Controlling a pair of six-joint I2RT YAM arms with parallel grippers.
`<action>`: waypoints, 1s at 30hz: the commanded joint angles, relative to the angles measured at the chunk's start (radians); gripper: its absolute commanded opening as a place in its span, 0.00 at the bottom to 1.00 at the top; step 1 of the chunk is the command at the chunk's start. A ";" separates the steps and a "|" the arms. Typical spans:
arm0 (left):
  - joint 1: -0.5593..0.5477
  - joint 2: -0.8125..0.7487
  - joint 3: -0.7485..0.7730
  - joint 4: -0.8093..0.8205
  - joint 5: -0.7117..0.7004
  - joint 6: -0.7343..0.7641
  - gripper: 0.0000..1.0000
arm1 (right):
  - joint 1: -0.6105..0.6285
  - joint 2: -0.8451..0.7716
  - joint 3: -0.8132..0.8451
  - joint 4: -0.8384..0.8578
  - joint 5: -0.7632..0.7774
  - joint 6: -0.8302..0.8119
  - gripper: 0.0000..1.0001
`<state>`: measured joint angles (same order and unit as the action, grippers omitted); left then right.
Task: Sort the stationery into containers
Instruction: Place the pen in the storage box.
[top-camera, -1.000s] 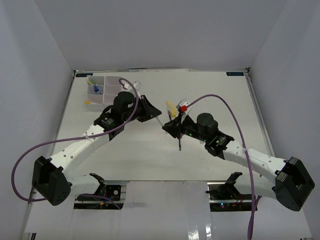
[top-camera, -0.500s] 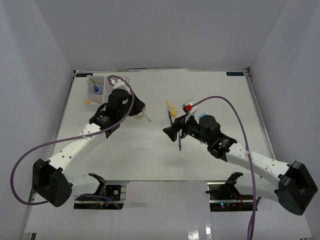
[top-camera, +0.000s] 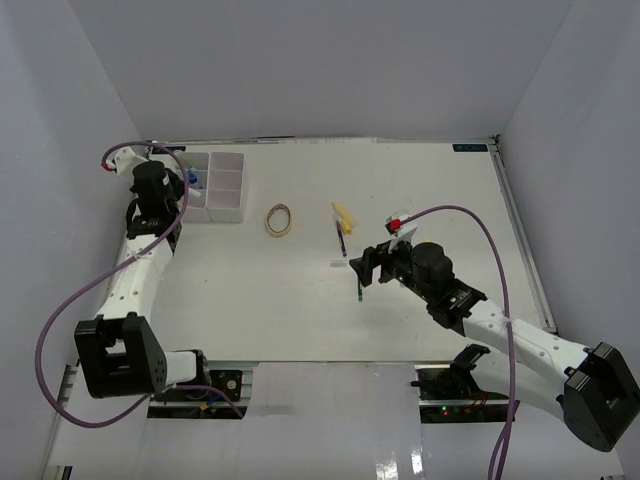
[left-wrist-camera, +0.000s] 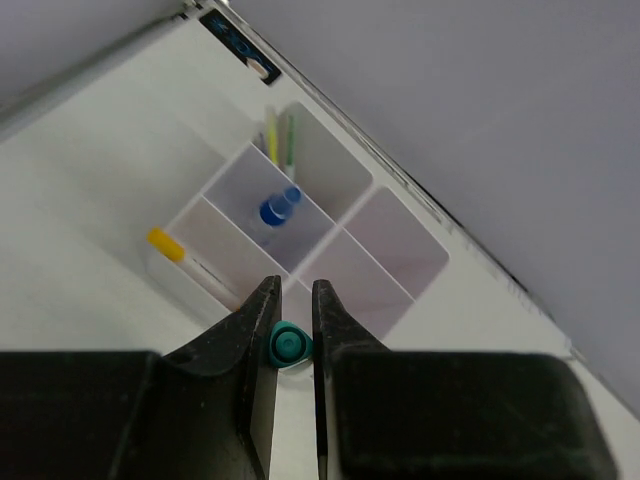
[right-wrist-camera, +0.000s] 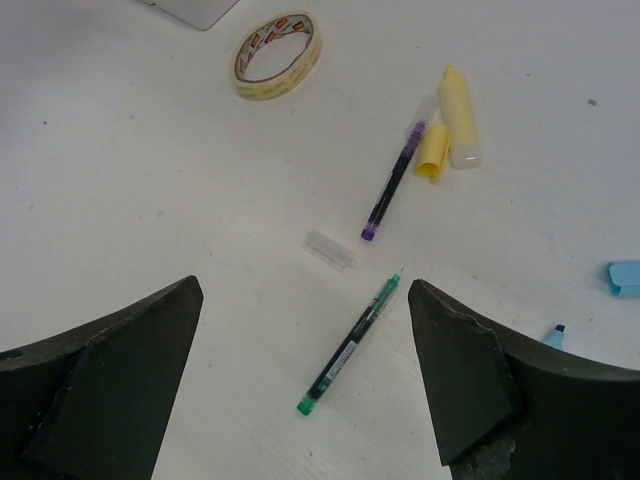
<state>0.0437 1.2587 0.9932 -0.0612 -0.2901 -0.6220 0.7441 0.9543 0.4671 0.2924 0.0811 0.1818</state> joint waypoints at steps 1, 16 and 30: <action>0.044 0.080 -0.013 0.144 -0.075 -0.007 0.05 | -0.026 -0.029 -0.019 0.027 0.016 -0.019 0.90; 0.087 0.379 0.073 0.298 -0.100 -0.054 0.13 | -0.112 -0.074 -0.067 0.027 -0.046 -0.021 0.90; 0.087 0.401 0.127 0.201 -0.029 -0.029 0.58 | -0.126 -0.141 -0.050 -0.065 0.008 -0.005 0.90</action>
<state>0.1272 1.7107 1.0756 0.1715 -0.3511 -0.6796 0.6228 0.8337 0.4088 0.2546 0.0559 0.1738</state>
